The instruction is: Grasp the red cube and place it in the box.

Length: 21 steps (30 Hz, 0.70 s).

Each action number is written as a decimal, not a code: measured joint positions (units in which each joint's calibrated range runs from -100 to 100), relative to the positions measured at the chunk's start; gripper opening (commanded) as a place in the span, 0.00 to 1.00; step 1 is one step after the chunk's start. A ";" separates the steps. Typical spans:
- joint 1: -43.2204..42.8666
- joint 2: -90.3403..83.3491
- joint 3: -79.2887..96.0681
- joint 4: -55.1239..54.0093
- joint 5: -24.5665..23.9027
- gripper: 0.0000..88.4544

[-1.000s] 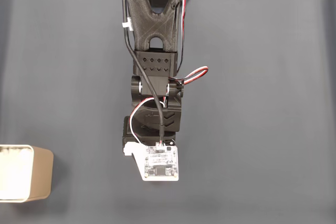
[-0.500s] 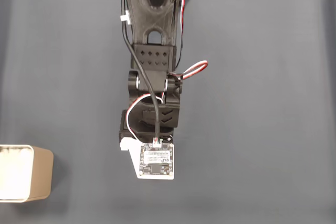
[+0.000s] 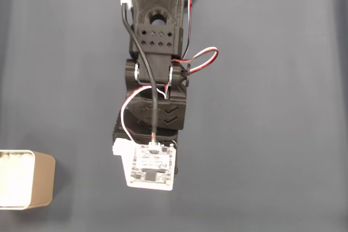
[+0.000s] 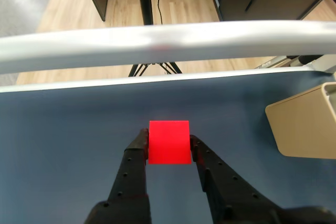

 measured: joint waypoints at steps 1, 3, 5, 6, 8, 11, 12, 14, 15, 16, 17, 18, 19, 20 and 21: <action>0.22 0.00 -1.18 0.48 -0.10 0.00; 0.74 0.00 -2.98 1.43 -0.24 0.00; 1.34 0.00 -4.97 2.47 -0.39 0.00; 1.71 0.00 -5.88 3.10 -0.39 0.00; 2.45 0.00 -7.96 4.22 -0.44 0.00; 3.64 0.00 -10.40 5.49 -0.98 0.00; 4.08 0.00 -11.12 5.81 -1.12 0.00; 5.04 0.00 -12.75 6.36 -1.27 0.00; 5.49 0.00 -13.74 6.68 -1.32 0.00; 5.93 0.00 -15.01 7.00 -1.42 0.00; 6.38 0.00 -16.09 7.32 -1.51 0.00; 6.82 0.00 -17.27 7.64 -1.56 0.00; 7.27 0.35 -18.35 7.80 -1.56 0.00; 7.79 0.87 -19.44 8.04 -1.56 0.00; 8.23 1.22 -20.34 8.27 -1.56 0.00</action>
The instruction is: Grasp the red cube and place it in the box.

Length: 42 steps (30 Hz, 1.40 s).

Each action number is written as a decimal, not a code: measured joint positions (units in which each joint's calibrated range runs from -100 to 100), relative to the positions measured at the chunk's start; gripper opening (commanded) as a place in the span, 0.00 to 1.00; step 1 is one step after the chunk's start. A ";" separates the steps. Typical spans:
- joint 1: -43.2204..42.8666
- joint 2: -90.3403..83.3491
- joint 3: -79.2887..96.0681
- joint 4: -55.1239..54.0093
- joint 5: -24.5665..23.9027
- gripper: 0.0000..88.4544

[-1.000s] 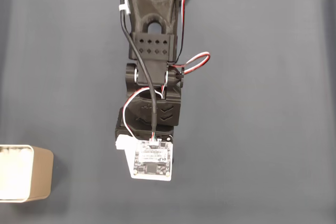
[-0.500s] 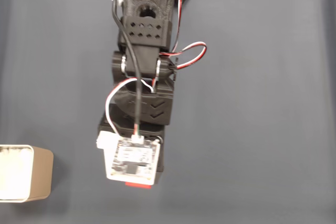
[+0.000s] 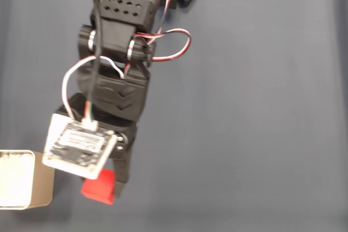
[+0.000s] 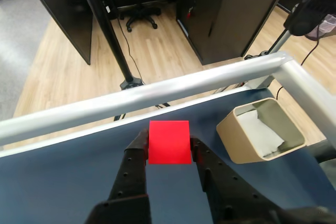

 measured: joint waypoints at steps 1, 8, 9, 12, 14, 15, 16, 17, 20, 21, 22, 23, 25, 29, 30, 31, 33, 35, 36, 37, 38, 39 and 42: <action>0.45 0.43 -0.81 0.08 -0.05 0.00; 3.34 2.78 -5.42 0.08 -0.10 0.00; 3.71 3.21 -5.88 0.08 -0.10 0.00; 4.90 4.43 -7.59 0.08 -0.15 0.00; 5.64 5.21 -8.50 0.24 -0.10 0.00; 6.01 5.56 -8.86 0.32 -0.05 0.00; 6.38 5.91 -9.40 0.32 -0.15 0.00; 6.75 6.25 -9.76 0.32 -0.24 0.00; 7.72 7.64 -11.39 0.32 -0.15 0.00; 8.09 8.08 -11.84 0.32 -0.20 0.00; 8.38 8.51 -12.39 0.32 -0.24 0.00; 8.75 8.94 -12.93 0.32 -0.24 0.00; 9.35 10.07 -13.92 0.32 -0.15 0.00; 10.46 12.07 -16.09 0.32 -0.24 0.00; 10.68 12.59 -16.64 0.32 -0.15 0.00; 10.98 13.03 -17.27 0.32 -0.05 0.00; 11.42 13.98 -18.54 0.32 -0.05 0.00; 11.94 14.85 -19.62 0.32 0.20 0.00; 12.17 15.37 -20.25 0.32 0.20 0.00; 12.39 15.81 -20.71 0.32 0.29 0.00; 12.69 16.41 -21.25 0.32 0.29 0.00; 12.91 16.85 -21.79 0.32 0.29 0.00; 13.65 18.41 -23.51 0.32 0.49 0.00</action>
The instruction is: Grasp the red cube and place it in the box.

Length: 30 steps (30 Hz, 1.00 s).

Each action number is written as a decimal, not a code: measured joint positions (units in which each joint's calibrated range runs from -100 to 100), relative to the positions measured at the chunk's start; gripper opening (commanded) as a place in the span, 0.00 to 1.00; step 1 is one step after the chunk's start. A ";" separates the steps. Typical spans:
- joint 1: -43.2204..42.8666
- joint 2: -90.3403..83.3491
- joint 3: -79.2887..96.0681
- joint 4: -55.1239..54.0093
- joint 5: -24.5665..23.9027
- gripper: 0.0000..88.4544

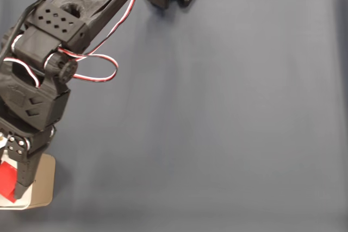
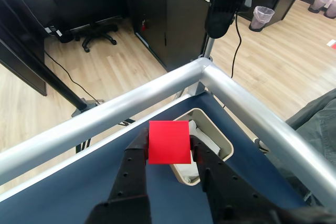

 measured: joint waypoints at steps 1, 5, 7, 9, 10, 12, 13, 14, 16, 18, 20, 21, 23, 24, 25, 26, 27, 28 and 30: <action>0.22 0.52 -0.54 0.00 0.10 0.00; 1.26 2.52 -2.71 0.00 0.39 0.00; 1.71 3.39 -3.71 0.00 0.44 0.00; 2.08 4.08 -4.61 0.00 0.54 0.00; 2.23 4.43 -4.97 0.00 0.59 0.00; 2.60 5.12 -5.70 0.00 0.73 0.00; 2.67 5.47 -5.97 0.00 0.73 0.00; 2.74 5.82 -6.15 0.00 0.73 0.00; 2.89 6.34 -6.15 0.00 0.78 0.00; 3.19 6.69 -6.15 0.00 0.93 0.00; 3.49 7.03 -6.15 0.00 0.93 0.00; 3.64 7.29 -6.15 0.00 0.93 0.00; 3.86 7.38 -6.15 0.00 0.93 0.00; 3.86 7.38 -6.15 0.00 0.93 0.00; 3.86 7.38 -6.15 0.00 0.93 0.00; 3.78 7.38 -6.15 0.00 0.93 0.00; 3.71 7.29 -6.15 0.00 0.93 0.00; 3.64 7.56 -6.15 0.00 0.93 0.00; 3.64 8.16 -6.15 0.00 1.03 0.00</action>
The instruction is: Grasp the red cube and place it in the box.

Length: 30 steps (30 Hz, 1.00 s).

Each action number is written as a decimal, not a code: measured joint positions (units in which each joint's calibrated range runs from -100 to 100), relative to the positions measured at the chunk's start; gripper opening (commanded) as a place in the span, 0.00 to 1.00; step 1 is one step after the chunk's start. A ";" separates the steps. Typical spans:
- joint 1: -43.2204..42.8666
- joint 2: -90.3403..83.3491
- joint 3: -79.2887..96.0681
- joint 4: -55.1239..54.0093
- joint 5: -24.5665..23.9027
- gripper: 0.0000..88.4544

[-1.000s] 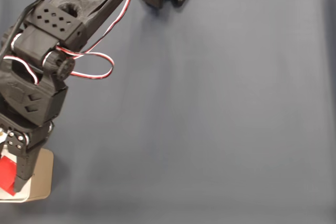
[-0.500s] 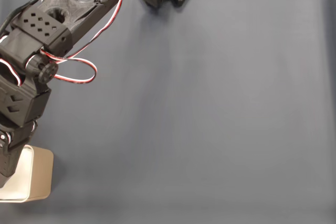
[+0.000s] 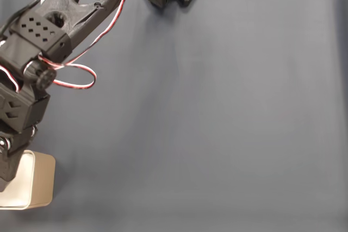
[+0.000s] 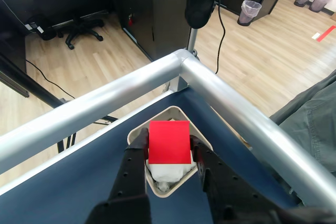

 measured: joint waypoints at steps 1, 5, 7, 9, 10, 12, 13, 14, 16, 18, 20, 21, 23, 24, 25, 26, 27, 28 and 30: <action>0.00 0.26 0.00 0.00 0.05 0.00; 0.07 0.17 0.00 0.00 0.20 0.00; 0.07 0.17 -0.09 0.00 0.24 0.00; 0.07 0.26 -0.09 0.00 0.24 0.00; 0.07 0.26 -0.09 0.00 0.24 0.00; 0.00 0.26 -0.09 0.00 0.24 0.01; 0.00 0.17 -0.09 0.00 0.24 0.06; 0.00 0.17 -0.09 0.00 0.24 0.18; 0.07 0.26 -0.09 0.00 0.24 0.40; 0.07 0.26 -0.09 0.00 -0.54 0.48; 0.07 0.26 -0.09 0.00 -0.68 0.52; 0.07 0.17 -0.09 0.16 -0.63 0.53; 0.07 0.17 -0.09 0.88 -0.68 0.55; 0.07 0.17 -0.09 1.11 -0.68 0.56; 0.07 0.17 -0.09 1.27 -0.68 0.56; 0.00 0.17 -0.09 1.27 -0.68 0.56; 0.00 0.17 -0.09 1.27 -0.68 0.57; 0.00 0.17 -0.09 1.27 -0.68 0.57; 0.00 0.17 -0.09 1.27 -0.68 0.57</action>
